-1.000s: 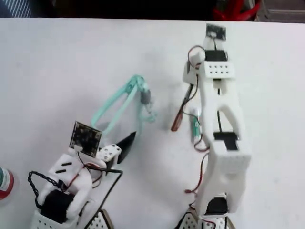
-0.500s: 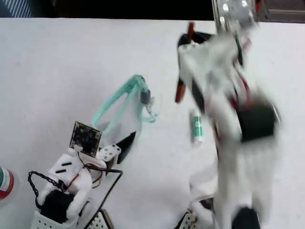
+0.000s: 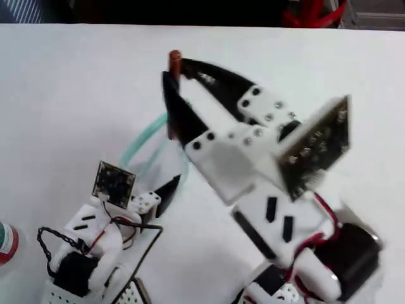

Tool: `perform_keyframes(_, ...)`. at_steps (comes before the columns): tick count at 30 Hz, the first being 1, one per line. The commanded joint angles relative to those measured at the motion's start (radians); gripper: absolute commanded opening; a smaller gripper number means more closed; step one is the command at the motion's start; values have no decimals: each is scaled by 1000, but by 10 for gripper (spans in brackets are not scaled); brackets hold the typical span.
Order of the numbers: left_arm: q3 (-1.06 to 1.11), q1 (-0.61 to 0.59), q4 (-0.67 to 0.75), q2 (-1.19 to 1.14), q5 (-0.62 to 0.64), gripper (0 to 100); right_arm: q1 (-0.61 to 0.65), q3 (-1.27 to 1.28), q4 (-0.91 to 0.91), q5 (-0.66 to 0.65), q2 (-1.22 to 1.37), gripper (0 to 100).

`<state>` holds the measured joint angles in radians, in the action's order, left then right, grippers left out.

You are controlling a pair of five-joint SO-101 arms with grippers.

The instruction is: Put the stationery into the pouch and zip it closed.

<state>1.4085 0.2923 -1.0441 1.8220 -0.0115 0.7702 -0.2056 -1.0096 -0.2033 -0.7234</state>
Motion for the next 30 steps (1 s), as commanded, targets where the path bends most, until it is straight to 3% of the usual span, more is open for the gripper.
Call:
perform_keyframes(1, -8, 8, 25, -5, 9, 252, 16, 94, 114, -15, 1, 18)
perform_keyframes(10, -8, 5, 35, -5, 9, 252, 21, 322, 148, -9, -8, 18)
perform_keyframes(21, -17, -1, 29, -5, 9, 272, 22, 568, 36, -17, 1, 18)
perform_keyframes(30, -40, -1, -6, -5, 9, 272, 136, 700, 30, -43, -2, 18)
